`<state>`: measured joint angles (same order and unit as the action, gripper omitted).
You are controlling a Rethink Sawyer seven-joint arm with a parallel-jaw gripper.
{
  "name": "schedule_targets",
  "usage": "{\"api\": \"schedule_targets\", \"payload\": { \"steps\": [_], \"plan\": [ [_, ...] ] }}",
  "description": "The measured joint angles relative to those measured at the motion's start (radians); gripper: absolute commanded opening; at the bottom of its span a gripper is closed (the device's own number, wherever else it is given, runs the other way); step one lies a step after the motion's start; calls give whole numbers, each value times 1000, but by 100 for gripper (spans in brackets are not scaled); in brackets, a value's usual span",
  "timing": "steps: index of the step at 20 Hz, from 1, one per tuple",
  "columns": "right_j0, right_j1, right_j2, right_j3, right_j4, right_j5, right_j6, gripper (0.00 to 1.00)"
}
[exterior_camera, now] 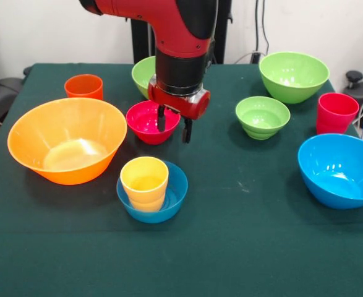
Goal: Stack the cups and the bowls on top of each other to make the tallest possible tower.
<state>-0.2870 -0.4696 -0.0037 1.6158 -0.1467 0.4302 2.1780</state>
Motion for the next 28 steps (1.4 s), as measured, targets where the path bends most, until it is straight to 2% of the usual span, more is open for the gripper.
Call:
{"api": "schedule_targets", "payload": {
  "steps": [15, 28],
  "plan": [
    [26, 2, -14, 29, 0, 0, 0, 100],
    [144, 22, -116, 70, 1, 0, 0, 100]
  ]
}}
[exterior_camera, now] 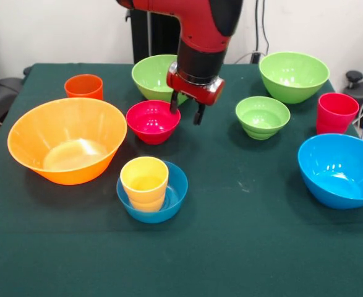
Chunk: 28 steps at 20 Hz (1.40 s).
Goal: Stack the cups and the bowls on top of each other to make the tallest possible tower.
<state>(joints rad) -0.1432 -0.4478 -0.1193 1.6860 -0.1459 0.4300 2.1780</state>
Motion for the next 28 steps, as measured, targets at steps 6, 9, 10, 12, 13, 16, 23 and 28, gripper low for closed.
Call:
{"api": "schedule_targets", "payload": {
  "steps": [6, 9, 10, 12, 13, 16, 23, 28],
  "plan": [
    [57, 44, -75, 10, 0, -16, 0, 100],
    [76, 71, -104, 13, 0, -51, 0, 100],
    [78, 75, -109, 14, 0, -59, 0, 100],
    [81, 90, -119, 15, 0, -84, 0, 100],
    [81, 98, -124, 16, 1, -99, 0, 100],
    [79, 117, -132, 17, 1, -147, 0, 100],
    [80, 114, -135, 27, 1, -169, 0, 100],
    [93, 115, -142, 27, 1, -169, 0, 100]
  ]
}}
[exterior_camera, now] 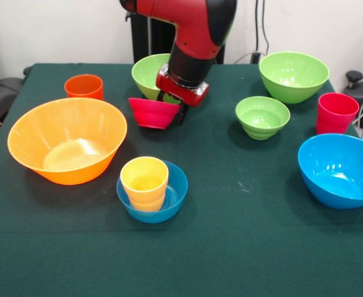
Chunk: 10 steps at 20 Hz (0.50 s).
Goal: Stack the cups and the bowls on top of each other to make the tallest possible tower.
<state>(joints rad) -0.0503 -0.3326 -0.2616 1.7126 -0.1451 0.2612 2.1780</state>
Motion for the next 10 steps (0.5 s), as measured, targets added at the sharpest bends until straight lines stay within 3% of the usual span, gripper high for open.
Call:
{"api": "schedule_targets", "payload": {
  "steps": [10],
  "plan": [
    [23, -12, -10, 0, 0, 82, 0, 100]
  ]
}}
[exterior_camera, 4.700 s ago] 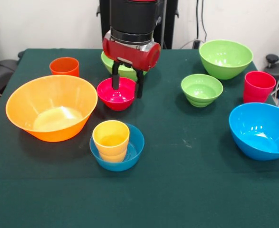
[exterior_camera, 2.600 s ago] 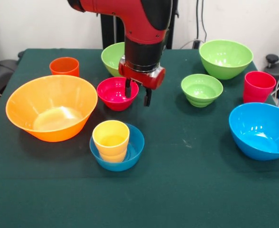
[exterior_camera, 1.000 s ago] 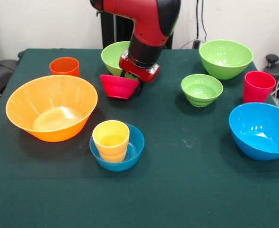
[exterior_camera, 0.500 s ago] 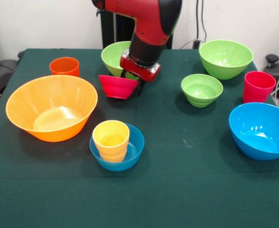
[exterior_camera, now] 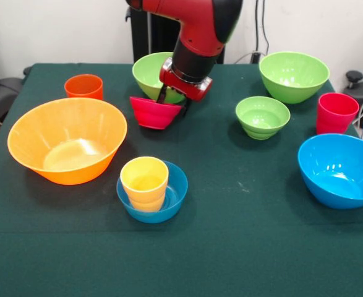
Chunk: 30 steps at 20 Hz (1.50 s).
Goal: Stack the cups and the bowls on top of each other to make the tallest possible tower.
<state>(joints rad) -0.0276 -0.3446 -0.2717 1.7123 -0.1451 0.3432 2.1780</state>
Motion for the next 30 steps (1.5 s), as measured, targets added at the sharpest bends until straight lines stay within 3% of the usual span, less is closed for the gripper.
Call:
{"api": "schedule_targets", "payload": {
  "steps": [9, 30],
  "plan": [
    [2, -18, -8, -23, 0, 57, 0, 100],
    [49, -10, -50, -148, -1, 58, 0, 100]
  ]
}}
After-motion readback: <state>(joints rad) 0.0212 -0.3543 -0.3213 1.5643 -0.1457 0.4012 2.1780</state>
